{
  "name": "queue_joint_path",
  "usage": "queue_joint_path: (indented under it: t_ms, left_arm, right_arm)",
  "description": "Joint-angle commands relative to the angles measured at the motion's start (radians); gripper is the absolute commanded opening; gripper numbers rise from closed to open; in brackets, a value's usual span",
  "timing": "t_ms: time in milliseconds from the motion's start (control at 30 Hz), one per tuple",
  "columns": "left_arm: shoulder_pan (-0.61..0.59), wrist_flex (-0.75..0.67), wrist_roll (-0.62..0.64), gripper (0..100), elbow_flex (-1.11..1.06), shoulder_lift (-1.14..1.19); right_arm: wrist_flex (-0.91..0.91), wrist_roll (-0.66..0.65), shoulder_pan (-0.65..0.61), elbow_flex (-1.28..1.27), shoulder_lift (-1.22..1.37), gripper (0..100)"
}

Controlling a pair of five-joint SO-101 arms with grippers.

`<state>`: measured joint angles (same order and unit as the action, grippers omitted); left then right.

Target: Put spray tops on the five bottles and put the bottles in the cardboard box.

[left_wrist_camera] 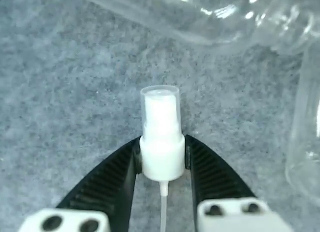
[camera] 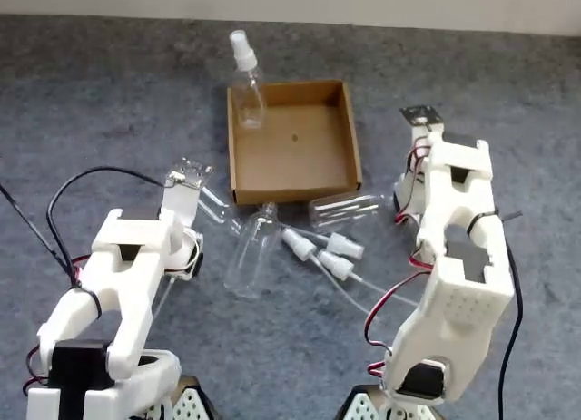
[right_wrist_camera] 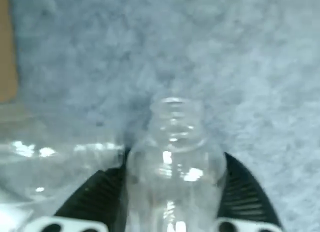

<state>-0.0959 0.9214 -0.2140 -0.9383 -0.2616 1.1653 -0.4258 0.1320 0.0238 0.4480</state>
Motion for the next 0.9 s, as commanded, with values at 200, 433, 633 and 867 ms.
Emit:
queue_joint_path:
  t_ms: [200, 433, 633, 867]
  left_arm:
    - [-0.007, -0.025, 0.009, 1, -0.002, -0.03]
    - [-0.008, -0.018, 0.012, 1, 0.035, -0.033]
    - [-0.01, -0.017, 0.02, 0, 0.067, -0.048]
    - [-0.01, 0.026, 0.074, 0, 0.067, -0.38]
  right_arm:
    - [0.236, 0.006, 0.012, 0.248, -0.105, 0.3]
    - [0.492, 0.011, -0.053, 0.438, -0.397, 0.3]
    - [0.498, 0.11, -0.228, 0.206, -0.766, 0.3]
    - [0.087, 0.189, -0.466, -0.42, -1.224, 0.3]
